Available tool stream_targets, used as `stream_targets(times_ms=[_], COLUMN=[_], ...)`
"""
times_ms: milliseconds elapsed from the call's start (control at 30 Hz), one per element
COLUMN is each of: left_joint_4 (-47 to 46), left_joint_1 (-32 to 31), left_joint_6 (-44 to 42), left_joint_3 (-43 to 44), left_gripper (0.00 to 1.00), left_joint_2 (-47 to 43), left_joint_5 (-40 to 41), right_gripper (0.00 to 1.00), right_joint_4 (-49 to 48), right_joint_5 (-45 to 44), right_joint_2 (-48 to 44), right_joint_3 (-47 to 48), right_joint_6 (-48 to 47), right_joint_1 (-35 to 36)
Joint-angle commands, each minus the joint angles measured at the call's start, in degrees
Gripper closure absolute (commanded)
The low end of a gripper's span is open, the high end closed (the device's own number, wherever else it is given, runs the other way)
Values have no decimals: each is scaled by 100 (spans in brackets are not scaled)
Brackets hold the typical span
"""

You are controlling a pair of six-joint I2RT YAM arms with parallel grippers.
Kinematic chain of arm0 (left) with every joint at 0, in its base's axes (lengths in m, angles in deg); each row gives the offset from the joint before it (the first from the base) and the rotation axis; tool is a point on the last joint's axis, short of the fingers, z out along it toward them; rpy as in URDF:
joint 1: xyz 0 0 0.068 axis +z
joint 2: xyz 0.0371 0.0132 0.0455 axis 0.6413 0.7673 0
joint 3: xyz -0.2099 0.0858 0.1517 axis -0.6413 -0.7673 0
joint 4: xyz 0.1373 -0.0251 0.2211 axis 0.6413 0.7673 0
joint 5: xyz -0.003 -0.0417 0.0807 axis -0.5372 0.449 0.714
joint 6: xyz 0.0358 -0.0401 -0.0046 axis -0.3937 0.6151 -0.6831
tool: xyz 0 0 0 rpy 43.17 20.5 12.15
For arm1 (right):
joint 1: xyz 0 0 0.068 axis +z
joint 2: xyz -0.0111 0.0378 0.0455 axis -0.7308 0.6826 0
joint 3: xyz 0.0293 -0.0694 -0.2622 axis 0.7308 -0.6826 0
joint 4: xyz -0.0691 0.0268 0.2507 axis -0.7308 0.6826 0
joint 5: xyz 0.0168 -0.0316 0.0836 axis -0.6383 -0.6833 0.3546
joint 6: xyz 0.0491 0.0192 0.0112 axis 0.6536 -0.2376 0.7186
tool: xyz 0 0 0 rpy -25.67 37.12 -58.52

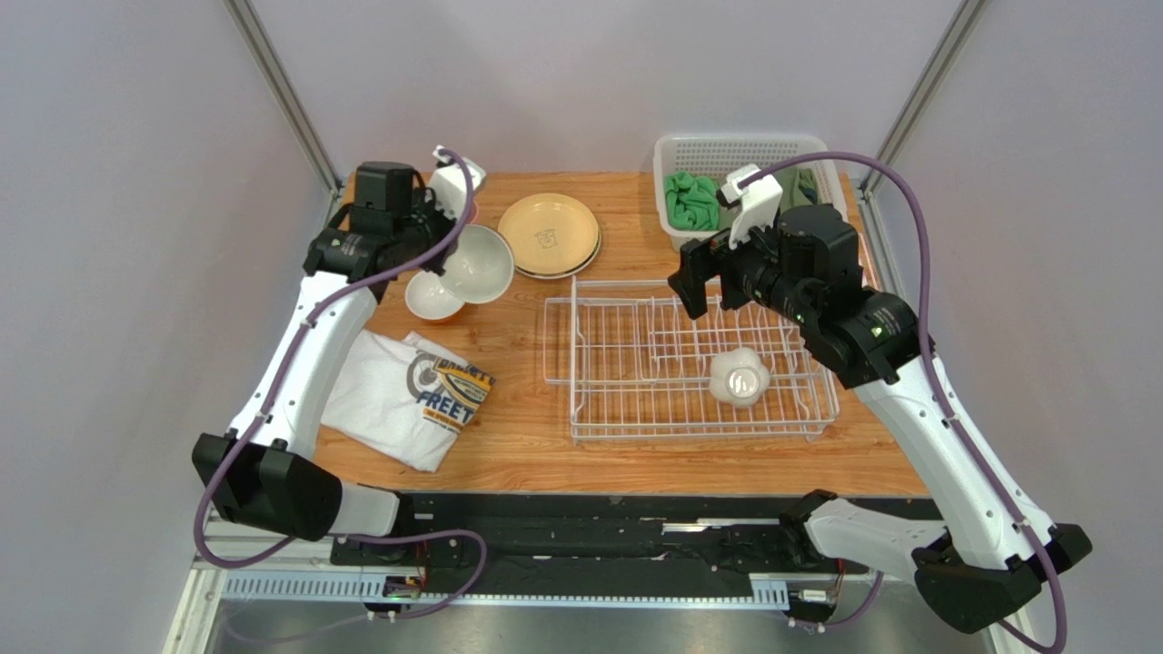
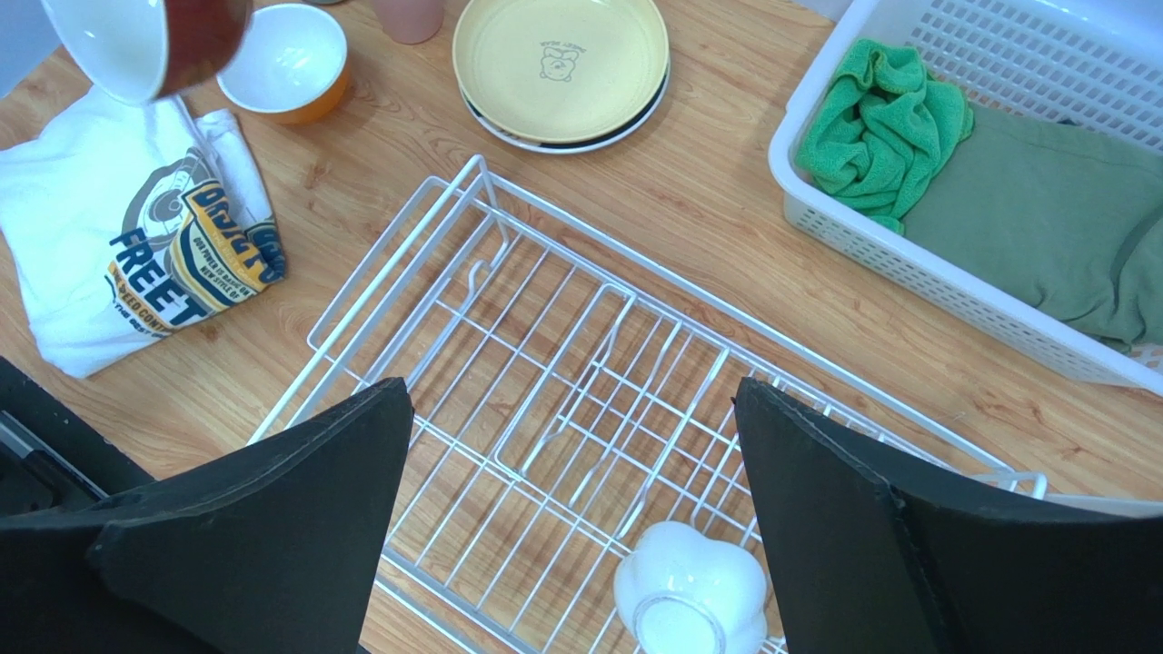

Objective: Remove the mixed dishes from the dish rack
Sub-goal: Place the bowl in the bowl.

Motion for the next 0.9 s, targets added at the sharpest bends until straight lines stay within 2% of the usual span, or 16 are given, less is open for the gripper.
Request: stream_targets(times_ms=[0, 167, 367, 667, 867], left_joint_4=[378, 686, 1152, 1179, 1047], left_joint_1=[828, 1512, 1883, 1928, 1936], left_joint_6=[-71, -221, -116, 165, 306], left_joint_3=[484, 721, 1309, 1855, 1882], left_gripper=[100, 100, 100, 100, 100], left_joint_2=[216, 680, 1593, 2588, 2993], left_joint_5=[-309, -493, -836, -696, -485], right_gripper=[7, 7, 7, 7, 7], right_joint_4=[-155, -137, -58, -49, -49], right_joint_5=[-20, 68, 138, 130, 182], right_joint_2=[109, 249, 320, 206, 188], right_joint_3=[138, 147, 244, 156, 138], right_joint_6=[127, 136, 154, 101, 92], right_joint_1=[-40, -40, -40, -40, -40])
